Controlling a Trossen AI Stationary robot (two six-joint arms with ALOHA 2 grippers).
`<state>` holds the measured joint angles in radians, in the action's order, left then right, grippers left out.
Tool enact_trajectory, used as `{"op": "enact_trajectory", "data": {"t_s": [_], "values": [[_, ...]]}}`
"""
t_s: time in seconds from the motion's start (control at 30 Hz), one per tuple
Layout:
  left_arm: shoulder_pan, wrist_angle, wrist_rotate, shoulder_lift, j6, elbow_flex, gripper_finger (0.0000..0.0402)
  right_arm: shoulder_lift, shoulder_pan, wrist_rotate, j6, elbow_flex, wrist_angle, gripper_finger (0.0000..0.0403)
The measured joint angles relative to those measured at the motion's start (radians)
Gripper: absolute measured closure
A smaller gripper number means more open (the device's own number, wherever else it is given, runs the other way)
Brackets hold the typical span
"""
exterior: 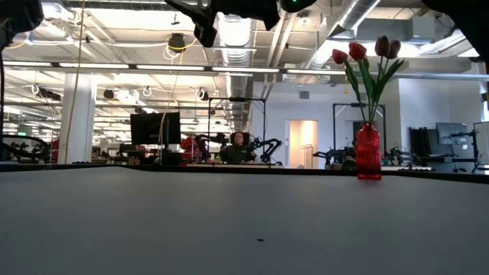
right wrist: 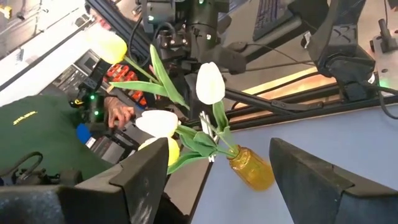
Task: Sort flowers into vase by color
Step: Put the yellow flower into the yellow vase, then return to Home Position
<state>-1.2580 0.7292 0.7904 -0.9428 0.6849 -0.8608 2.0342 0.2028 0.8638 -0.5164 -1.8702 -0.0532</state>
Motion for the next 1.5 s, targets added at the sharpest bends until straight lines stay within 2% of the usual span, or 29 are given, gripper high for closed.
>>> {"op": "enact_trajectory", "data": {"t_s": [0.17, 0.4, 0.67, 0.83, 0.93, 1.2, 1.27, 1.37, 1.5], "values": [[0.025, 0.0, -0.018, 0.0, 0.032, 0.0, 0.0384, 0.0, 0.0, -0.001, -0.007, 0.0, 0.0, 0.0097], [0.044, 0.004, -0.041, 0.0, 0.036, 0.0, 0.0335, 0.0, 0.0, -0.001, -0.007, 0.0, 0.0, 0.0097], [0.078, 0.047, -0.25, 0.004, 0.13, 0.0, 0.0289, 0.0, 0.004, 0.0, -0.008, 0.0, 0.0, 0.0097], [0.106, 0.051, -0.4, 0.04, 0.132, 0.0, 0.0285, 0.0, 0.017, 0.043, -0.01, 0.0, 0.0, 0.0097], [0.125, 0.052, -0.446, 0.083, 0.161, 0.0, 0.0285, 0.0, 0.026, 0.05, -0.01, 0.0, 0.0, 0.0097], [0.163, 0.046, -0.44, 0.28, 0.349, 0.0, 0.0285, 0.0, 0.046, 0.051, 0.001, 0.0, 0.002, 0.0097], [0.168, 0.023, -0.412, 0.337, 0.379, 0.0, 0.0285, 0.0, 0.049, 0.054, 0.002, 0.0, 0.006, 0.0097], [0.17, -0.05, -0.3, 0.425, 0.344, 0.0, 0.0285, 0.0, 0.055, 0.054, 0.011, 0.0, 0.012, 0.0097], [0.17, -0.179, -0.081, 0.521, 0.124, -0.001, 0.0285, 0.0, 0.061, 0.054, 0.029, 0.0, 0.008, 0.0097]]}}
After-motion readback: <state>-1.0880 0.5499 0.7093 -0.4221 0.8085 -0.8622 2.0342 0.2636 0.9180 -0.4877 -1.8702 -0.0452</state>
